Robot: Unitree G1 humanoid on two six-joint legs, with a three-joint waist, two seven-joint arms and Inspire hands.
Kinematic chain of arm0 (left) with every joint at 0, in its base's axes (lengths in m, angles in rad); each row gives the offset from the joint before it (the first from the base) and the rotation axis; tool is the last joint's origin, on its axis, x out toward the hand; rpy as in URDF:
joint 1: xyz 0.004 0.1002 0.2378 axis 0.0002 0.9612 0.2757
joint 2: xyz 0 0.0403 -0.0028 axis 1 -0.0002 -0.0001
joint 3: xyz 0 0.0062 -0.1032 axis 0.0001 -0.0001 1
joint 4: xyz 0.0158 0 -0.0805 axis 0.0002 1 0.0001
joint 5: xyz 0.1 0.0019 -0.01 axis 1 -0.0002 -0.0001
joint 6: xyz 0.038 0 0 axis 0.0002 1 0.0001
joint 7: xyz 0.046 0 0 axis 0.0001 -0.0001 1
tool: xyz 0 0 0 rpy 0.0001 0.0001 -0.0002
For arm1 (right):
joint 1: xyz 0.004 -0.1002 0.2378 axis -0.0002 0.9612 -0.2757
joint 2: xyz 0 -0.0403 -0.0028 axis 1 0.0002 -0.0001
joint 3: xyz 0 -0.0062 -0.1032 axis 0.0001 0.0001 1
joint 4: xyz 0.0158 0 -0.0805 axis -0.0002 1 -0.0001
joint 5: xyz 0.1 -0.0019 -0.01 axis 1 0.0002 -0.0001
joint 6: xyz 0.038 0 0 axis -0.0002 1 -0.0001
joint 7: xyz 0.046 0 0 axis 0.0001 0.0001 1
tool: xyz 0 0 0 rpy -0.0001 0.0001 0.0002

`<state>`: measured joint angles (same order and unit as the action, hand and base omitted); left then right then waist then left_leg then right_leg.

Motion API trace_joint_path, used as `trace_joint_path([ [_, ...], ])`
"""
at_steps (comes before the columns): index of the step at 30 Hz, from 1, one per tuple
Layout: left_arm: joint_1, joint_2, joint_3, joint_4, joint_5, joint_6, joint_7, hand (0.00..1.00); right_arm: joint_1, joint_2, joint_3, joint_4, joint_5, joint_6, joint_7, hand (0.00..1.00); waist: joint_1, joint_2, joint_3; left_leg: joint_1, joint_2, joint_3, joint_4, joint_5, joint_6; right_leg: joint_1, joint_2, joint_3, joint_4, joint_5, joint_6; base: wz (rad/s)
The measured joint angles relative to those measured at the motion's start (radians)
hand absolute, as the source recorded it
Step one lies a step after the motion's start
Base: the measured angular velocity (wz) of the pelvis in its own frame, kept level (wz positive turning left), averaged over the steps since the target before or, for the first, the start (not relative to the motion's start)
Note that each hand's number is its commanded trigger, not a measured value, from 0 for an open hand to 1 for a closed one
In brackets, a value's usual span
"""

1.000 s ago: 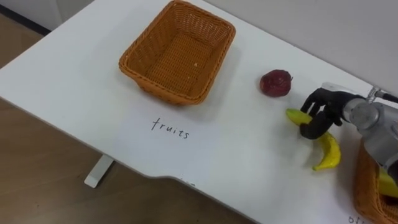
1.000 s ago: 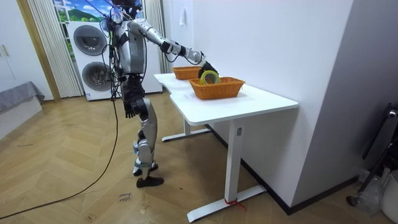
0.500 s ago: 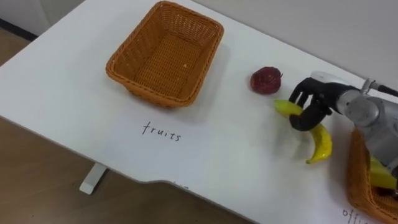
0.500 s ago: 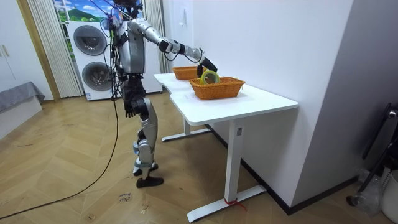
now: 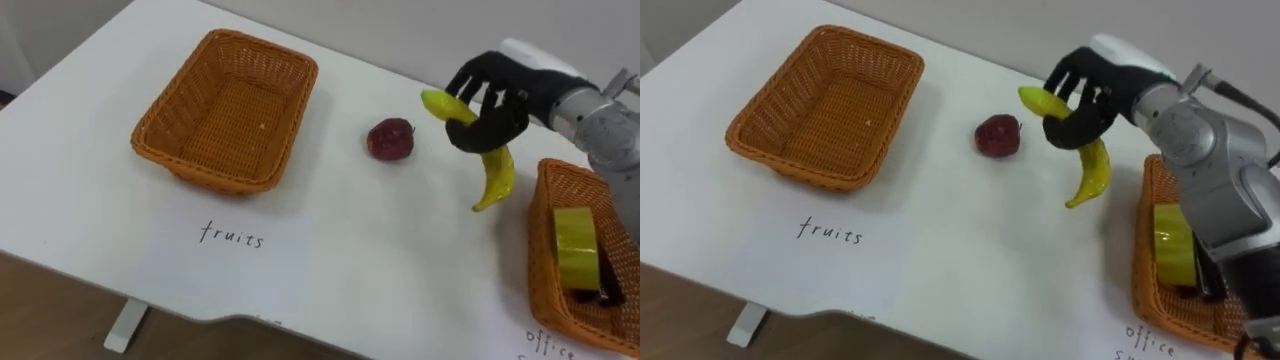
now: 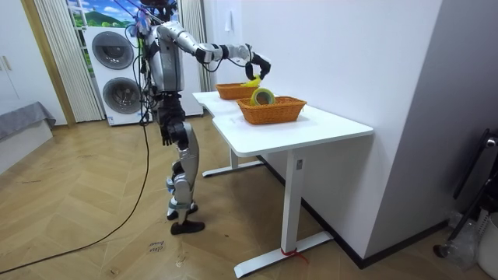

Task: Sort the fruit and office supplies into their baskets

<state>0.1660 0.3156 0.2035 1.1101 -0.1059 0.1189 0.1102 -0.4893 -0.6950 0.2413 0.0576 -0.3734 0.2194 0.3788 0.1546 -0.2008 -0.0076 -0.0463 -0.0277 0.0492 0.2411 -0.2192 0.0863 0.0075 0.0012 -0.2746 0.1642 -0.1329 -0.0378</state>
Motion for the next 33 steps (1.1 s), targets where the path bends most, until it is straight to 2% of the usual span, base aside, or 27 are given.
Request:
trace_joint_path([
  [4,0.000,-0.007,0.000,0.001,0.000,0.000,0.010,0.00,0.000,0.000,0.000,-0.024,0.012,0.001,0.022,1.00,-0.007,-0.001,-0.0006,0.010,-0.001,-0.008,-0.003,0.000,0.000,0.011,0.000,0.002,-0.002,0.000,0.000,0.07],
  [8,0.001,-0.020,0.005,0.001,0.000,0.004,0.013,0.00,-0.003,0.000,0.000,-0.058,0.024,0.002,0.050,1.00,-0.008,0.000,0.0004,0.007,-0.004,-0.008,-0.004,0.001,0.002,0.012,0.000,0.028,-0.012,0.000,0.000,0.00],
  [13,0.009,-0.031,0.011,0.009,-0.001,0.008,0.013,0.00,-0.004,0.000,-0.002,-0.077,0.057,0.025,0.060,1.00,-0.008,0.009,0.0076,0.025,-0.005,-0.009,-0.022,0.001,0.001,0.028,0.000,0.029,-0.011,-0.004,0.007,0.00],
  [15,0.018,-0.030,0.011,0.005,0.000,0.012,0.012,0.00,-0.004,0.000,-0.004,-0.084,0.096,0.045,0.062,1.00,-0.006,-0.002,0.0001,0.037,-0.005,-0.009,-0.036,0.006,-0.001,0.030,0.000,0.027,-0.010,-0.006,0.009,0.00],
  [17,0.021,-0.030,0.010,0.004,-0.001,0.015,0.007,0.00,-0.004,0.000,-0.004,-0.084,0.133,0.047,0.063,1.00,-0.006,-0.007,-0.0001,0.044,-0.005,-0.010,-0.036,0.008,-0.003,0.036,0.000,0.025,-0.011,-0.007,0.012,0.04],
  [19,0.022,-0.034,0.010,-0.003,-0.001,0.015,0.006,0.00,-0.004,0.000,-0.003,-0.082,0.178,0.055,0.064,1.00,-0.004,-0.014,0.0040,0.053,-0.004,-0.015,-0.037,0.008,-0.003,0.047,0.000,0.024,-0.012,-0.008,0.013,0.09],
  [21,0.020,-0.037,0.009,-0.022,-0.007,0.015,0.007,0.00,-0.004,0.000,-0.002,-0.070,0.211,0.062,0.067,1.00,0.006,-0.025,0.0115,0.054,-0.004,-0.021,-0.038,0.008,-0.003,0.048,0.001,0.023,-0.012,-0.009,0.013,0.06],
  [24,0.024,-0.037,0.007,-0.057,-0.009,0.013,-0.009,0.00,-0.004,0.001,0.001,-0.037,0.211,0.065,0.073,1.00,0.029,-0.041,0.0117,0.056,-0.005,-0.030,-0.038,0.008,-0.003,0.054,0.001,0.022,-0.012,-0.009,0.013,0.08],
  [28,0.030,-0.035,0.007,-0.074,-0.009,0.015,-0.037,0.00,-0.004,0.001,0.002,-0.027,0.211,0.077,0.087,1.00,0.052,-0.043,0.0130,0.059,-0.009,-0.052,-0.037,0.007,-0.003,0.062,0.000,0.022,-0.012,-0.009,0.013,0.16],
  [29,0.030,-0.035,0.007,-0.079,-0.009,0.019,-0.042,0.00,-0.004,0.002,0.005,-0.025,0.210,0.082,0.093,1.00,0.071,-0.045,0.0138,0.059,-0.009,-0.053,-0.037,0.008,-0.003,0.062,0.000,0.022,-0.013,-0.009,0.014,0.05],
  [33,0.035,-0.035,-0.002,-0.080,-0.009,0.027,-0.039,0.00,-0.008,0.004,0.052,-0.002,0.212,0.088,0.103,1.00,0.104,-0.054,0.0192,0.056,-0.009,-0.061,-0.035,0.008,-0.003,0.063,0.000,0.014,-0.014,-0.010,0.015,0.06],
])
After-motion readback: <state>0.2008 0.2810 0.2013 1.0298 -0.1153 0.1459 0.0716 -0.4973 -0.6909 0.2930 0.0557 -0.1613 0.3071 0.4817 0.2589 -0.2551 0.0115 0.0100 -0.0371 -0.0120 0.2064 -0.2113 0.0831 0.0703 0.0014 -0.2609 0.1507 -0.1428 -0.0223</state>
